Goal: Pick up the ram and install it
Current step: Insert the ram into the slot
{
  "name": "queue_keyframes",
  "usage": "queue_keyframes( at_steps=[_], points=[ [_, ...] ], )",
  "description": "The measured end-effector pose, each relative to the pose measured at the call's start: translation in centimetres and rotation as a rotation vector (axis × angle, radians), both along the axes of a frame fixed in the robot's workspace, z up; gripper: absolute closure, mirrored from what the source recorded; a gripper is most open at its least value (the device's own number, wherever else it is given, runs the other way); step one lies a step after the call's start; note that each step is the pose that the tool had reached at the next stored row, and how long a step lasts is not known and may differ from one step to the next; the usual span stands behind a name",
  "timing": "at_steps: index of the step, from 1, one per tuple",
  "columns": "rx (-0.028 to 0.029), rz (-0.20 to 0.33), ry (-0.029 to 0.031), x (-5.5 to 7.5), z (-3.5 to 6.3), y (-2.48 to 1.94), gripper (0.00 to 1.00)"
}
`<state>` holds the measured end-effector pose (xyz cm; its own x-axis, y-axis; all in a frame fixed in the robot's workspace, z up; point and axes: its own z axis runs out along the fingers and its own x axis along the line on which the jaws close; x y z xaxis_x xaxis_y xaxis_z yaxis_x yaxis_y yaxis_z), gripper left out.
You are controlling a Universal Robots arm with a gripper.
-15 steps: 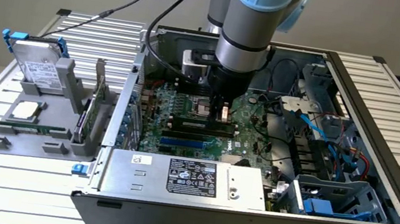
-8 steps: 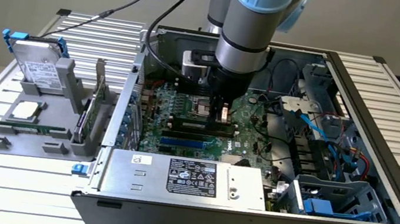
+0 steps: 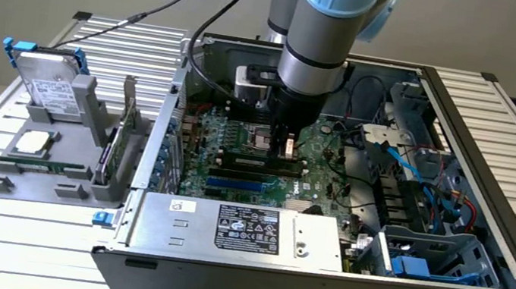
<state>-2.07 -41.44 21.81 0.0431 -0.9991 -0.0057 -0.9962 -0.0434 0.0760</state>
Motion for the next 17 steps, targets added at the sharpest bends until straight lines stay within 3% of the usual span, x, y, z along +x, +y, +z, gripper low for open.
queue_keyframes(
  at_steps=[3,9,10,11,17],
  points=[
    [-0.0001,0.0,0.0027,0.0,0.01,0.0,0.85],
    [0.0002,0.0,0.0027,0.0,0.09,0.0,0.61],
    [0.0,0.0,0.0027,0.0,0.46,0.0,0.61],
    [0.0,0.0,0.0027,0.0,0.89,0.0,0.54],
    [-0.0001,0.0,0.0028,0.0,3.26,0.0,0.54]
  ],
)
